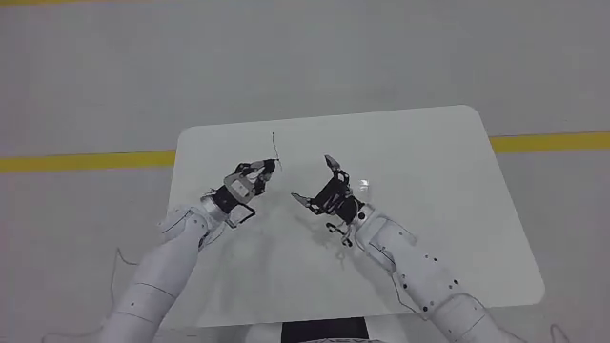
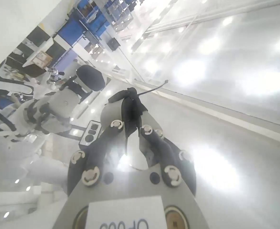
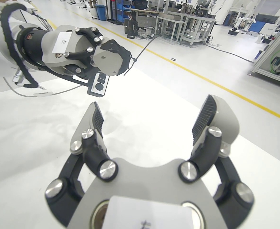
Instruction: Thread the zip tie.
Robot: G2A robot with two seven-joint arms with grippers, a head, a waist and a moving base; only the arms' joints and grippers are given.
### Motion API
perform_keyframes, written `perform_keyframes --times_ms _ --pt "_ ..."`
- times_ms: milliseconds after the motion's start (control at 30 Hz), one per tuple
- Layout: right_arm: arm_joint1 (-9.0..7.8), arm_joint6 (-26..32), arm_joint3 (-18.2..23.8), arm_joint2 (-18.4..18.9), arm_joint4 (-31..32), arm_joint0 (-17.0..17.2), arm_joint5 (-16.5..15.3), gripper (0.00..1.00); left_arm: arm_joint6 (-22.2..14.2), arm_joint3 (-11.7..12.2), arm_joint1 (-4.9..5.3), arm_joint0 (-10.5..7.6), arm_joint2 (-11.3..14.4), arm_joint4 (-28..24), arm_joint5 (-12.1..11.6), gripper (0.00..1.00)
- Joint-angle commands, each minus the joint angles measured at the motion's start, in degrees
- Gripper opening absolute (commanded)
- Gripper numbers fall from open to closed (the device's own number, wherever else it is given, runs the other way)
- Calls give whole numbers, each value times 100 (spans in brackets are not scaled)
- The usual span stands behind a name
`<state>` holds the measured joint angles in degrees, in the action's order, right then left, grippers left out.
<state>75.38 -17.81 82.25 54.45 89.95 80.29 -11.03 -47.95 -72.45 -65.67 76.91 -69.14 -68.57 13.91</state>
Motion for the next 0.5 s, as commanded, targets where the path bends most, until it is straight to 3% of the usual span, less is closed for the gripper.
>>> perform_keyframes --times_ms 0,167,467 --pt "1 4 6 6 0 4 -5 100 1 -5 1 3 -2 -16 -31 0" --pt "10 -4 7 -30 -66 26 -36 100 108 -66 -12 35 44 -76 5 0" --pt "122 -218 -276 -219 -483 -166 55 100 -94 110 -76 -10 114 -955 512 0"
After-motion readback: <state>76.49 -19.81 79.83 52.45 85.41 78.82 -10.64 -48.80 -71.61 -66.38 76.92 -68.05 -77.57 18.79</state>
